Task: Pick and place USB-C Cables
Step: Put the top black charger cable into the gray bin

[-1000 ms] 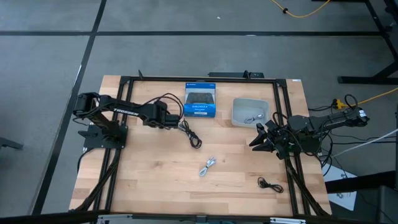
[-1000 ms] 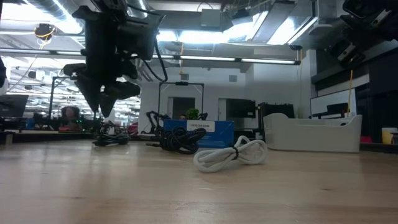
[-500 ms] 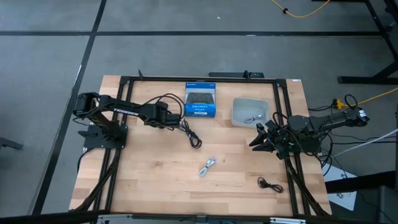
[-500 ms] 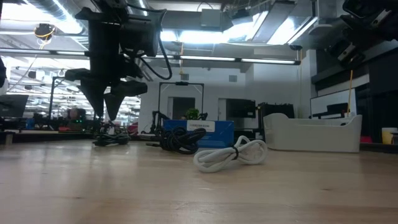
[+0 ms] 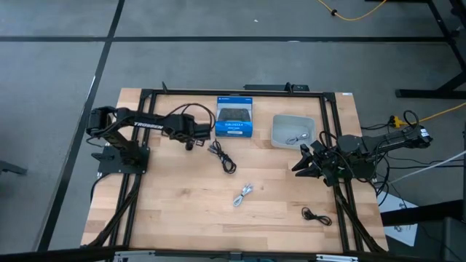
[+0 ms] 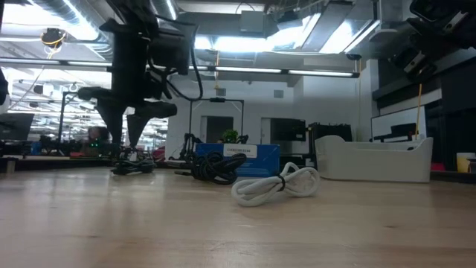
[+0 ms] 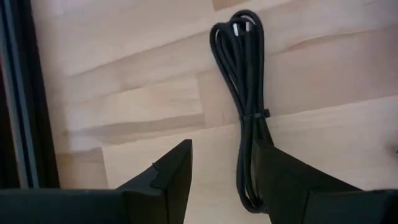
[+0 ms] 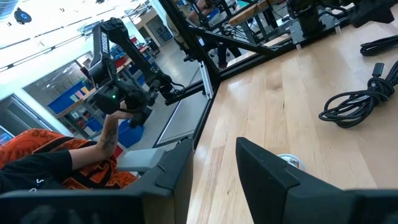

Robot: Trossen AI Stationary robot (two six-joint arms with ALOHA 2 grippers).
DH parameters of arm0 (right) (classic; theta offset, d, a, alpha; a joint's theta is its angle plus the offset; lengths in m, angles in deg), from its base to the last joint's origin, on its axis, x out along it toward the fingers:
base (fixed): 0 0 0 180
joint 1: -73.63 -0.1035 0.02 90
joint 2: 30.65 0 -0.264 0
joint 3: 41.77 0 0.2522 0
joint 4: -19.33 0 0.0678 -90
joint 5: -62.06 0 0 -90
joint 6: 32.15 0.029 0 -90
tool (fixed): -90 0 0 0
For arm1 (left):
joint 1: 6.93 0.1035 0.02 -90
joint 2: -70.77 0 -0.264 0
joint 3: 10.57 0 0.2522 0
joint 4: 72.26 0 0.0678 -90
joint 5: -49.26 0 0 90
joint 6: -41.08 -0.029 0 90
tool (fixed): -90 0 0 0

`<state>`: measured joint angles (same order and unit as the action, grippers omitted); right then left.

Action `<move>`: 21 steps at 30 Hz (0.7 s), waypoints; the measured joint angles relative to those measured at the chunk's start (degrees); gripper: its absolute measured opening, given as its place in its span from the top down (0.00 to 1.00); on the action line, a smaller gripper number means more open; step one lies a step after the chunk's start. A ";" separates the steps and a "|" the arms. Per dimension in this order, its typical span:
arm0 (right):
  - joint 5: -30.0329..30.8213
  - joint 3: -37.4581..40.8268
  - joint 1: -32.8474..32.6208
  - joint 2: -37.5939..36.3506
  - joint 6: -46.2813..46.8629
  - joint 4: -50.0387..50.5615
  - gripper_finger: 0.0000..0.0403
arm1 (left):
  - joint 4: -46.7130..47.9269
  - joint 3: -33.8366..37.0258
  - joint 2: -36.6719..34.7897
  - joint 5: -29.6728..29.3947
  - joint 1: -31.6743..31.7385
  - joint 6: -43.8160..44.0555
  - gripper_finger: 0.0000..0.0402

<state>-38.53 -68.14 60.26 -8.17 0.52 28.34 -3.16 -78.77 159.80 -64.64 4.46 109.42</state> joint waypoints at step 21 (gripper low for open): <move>0.00 0.00 0.02 0.02 0.03 0.00 0.69 | -25.68 13.40 -0.30 9.83 3.66 -11.48 0.60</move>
<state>-38.53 -68.14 60.28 -8.15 0.55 28.34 -28.84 -65.37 159.51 -54.81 8.12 97.94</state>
